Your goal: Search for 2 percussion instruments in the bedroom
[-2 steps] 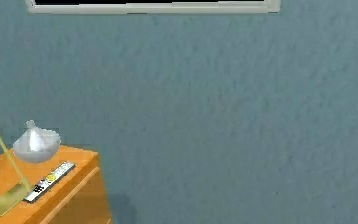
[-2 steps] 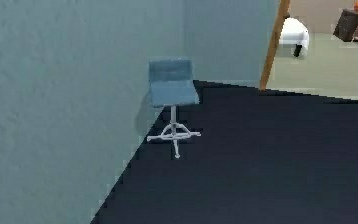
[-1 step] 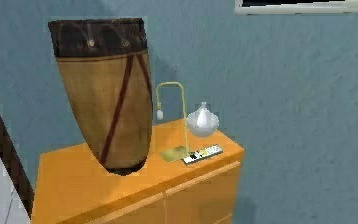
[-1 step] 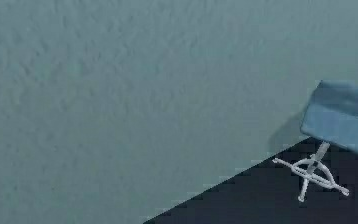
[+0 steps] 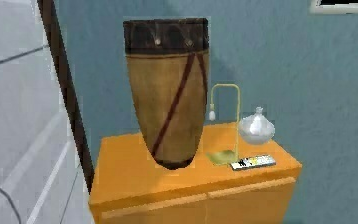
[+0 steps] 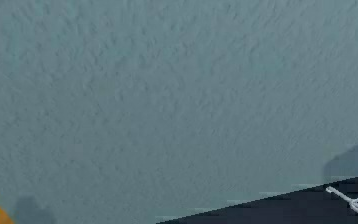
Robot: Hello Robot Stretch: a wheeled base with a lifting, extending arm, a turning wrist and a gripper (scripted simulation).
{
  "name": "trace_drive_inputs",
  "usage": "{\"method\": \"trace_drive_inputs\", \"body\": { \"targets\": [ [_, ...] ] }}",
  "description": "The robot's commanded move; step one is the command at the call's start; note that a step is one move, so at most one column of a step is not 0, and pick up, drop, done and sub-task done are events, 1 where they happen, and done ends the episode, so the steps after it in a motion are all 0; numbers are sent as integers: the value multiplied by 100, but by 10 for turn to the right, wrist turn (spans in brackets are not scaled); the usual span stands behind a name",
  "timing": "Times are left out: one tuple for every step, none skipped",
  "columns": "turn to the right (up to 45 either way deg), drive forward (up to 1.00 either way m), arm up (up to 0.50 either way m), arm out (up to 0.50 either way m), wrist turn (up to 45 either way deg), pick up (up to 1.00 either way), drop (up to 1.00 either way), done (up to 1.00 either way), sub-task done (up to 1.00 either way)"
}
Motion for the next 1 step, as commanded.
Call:
{"method": "trace_drive_inputs", "body": {
  "targets": [
    [0,0,0,0,0,0,0,0,100]
  ]
}}
